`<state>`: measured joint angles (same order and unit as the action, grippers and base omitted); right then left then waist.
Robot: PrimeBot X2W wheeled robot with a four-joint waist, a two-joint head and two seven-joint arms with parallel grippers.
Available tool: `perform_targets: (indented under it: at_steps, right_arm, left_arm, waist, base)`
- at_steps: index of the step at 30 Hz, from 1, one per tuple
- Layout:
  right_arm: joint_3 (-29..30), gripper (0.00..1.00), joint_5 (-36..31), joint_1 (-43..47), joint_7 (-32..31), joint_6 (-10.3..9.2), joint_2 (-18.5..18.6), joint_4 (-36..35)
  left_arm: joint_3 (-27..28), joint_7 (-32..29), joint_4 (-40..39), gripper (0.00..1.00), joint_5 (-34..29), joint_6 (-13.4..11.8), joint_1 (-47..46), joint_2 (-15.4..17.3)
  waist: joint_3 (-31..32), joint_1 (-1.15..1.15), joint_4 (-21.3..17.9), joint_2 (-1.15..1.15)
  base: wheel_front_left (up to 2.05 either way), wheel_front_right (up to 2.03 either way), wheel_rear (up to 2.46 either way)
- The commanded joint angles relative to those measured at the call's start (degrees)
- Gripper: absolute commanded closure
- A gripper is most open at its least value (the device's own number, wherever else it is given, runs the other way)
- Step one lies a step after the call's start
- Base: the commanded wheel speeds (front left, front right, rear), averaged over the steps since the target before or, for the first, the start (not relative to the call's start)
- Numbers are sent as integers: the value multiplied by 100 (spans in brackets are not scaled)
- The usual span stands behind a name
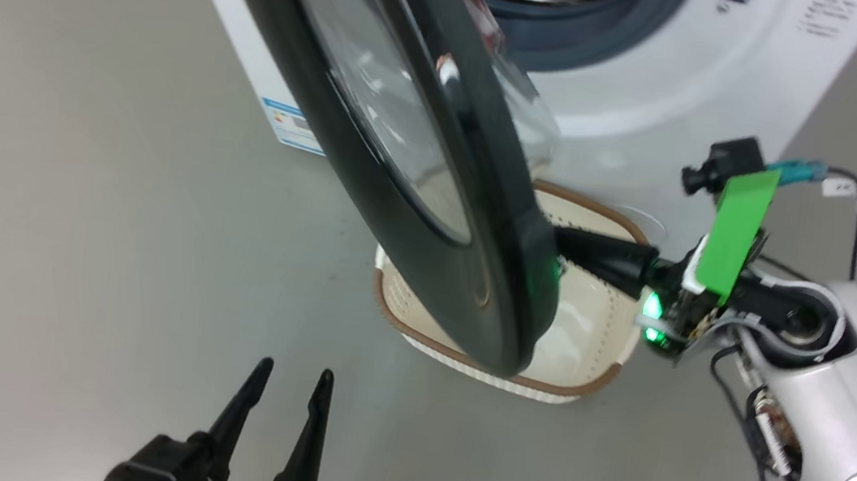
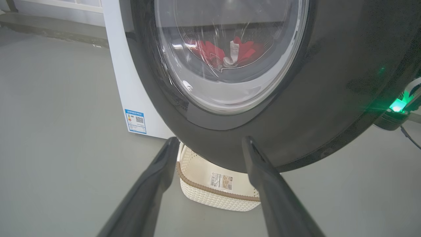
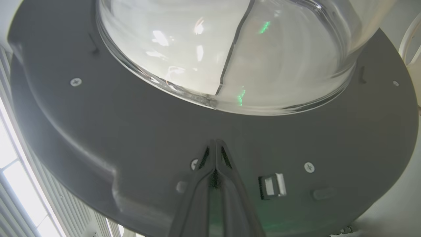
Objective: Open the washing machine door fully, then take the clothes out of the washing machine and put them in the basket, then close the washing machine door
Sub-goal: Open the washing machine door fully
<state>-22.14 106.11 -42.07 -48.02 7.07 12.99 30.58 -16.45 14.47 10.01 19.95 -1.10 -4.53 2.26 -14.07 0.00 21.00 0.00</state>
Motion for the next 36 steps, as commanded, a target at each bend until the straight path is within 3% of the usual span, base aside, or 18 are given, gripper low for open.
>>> perform_targets:
  at_steps: [1, 17, 36]
  right_arm:
    - [-42, 100, -89, 105, -41, 42, -143, -176]
    - [30, 100, -634, 715, -151, 42, -729, -428]
    - [-1, 100, -831, 852, -65, 42, -1001, -497]
  left_arm:
    - [169, 52, -146, 0, 51, -57, 50, 62]
    - [339, 52, -154, 0, -1, -186, 336, 62]
    - [464, 52, -294, 0, 25, -328, 434, 62]
  waist:
    - [178, 0, 194, 0]
    - [573, 0, 896, 0]
    - [603, 0, 915, 0]
  base:
    - [0, 0, 0]
    - [0, 0, 0]
    - [0, 0, 0]
